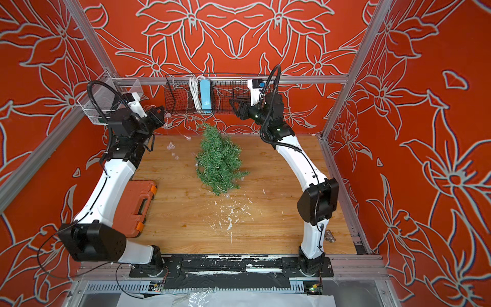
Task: Remove string lights from the small christmas tree
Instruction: Remove the light string from the Christmas tree.
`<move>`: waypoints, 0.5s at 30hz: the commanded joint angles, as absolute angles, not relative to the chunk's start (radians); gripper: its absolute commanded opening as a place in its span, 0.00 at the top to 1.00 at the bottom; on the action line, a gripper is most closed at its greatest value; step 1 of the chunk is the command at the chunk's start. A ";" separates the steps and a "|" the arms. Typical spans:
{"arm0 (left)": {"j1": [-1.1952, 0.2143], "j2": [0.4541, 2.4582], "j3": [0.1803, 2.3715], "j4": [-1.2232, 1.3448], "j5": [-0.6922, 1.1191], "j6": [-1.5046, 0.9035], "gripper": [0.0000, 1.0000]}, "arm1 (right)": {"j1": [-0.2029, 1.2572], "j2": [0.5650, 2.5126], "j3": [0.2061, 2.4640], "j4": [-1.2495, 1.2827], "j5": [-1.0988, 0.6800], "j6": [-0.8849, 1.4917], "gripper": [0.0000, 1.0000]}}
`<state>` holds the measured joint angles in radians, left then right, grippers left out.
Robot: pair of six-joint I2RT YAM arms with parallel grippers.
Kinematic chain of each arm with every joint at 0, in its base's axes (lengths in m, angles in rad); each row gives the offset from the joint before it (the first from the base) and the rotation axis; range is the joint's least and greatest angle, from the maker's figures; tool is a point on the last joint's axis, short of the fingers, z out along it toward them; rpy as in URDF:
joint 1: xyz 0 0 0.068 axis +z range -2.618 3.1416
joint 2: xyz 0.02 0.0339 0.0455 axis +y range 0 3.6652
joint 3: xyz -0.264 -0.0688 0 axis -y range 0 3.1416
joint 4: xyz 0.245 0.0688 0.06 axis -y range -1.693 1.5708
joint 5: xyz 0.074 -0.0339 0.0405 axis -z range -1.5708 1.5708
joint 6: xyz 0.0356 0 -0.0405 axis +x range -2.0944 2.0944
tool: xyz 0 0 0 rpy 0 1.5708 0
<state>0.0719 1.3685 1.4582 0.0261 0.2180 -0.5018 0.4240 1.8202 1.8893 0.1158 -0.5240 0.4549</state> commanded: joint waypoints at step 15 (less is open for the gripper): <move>0.070 0.997 1.634 -0.204 0.171 -0.512 1.00 | 0.675 1.245 1.343 0.048 -0.448 0.237 0.42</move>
